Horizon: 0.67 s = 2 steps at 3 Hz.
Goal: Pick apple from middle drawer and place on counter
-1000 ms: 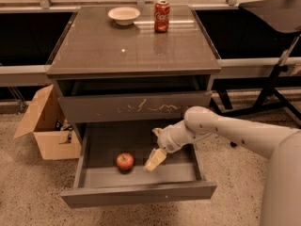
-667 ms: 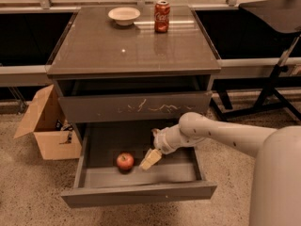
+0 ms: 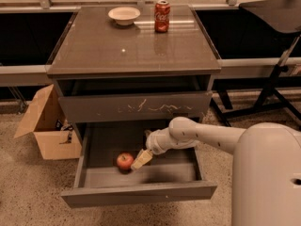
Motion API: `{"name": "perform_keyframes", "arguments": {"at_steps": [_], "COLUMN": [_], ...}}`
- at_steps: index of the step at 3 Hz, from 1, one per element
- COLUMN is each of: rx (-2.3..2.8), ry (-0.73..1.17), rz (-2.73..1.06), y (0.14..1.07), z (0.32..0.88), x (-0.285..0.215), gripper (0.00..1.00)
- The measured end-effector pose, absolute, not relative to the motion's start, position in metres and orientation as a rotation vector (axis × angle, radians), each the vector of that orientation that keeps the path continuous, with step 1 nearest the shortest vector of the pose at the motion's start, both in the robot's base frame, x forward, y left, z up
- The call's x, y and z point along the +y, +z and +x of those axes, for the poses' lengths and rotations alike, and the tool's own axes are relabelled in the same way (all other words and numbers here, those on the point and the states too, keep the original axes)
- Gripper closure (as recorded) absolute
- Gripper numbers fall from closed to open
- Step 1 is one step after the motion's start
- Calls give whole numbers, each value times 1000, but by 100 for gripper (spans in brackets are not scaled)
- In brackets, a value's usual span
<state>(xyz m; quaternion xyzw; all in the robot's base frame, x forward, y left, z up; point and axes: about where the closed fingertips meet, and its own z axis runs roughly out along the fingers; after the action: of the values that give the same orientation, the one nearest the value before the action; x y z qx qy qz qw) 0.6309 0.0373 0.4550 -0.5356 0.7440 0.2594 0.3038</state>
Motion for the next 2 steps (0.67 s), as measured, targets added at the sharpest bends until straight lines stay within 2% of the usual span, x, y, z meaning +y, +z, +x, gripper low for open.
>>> {"name": "perform_keyframes", "arguments": {"at_steps": [2], "rx": [1955], "ry": [687], "rz": [-1485], "y": [429], "z": [628], "x": [67], "gripper": [0]}}
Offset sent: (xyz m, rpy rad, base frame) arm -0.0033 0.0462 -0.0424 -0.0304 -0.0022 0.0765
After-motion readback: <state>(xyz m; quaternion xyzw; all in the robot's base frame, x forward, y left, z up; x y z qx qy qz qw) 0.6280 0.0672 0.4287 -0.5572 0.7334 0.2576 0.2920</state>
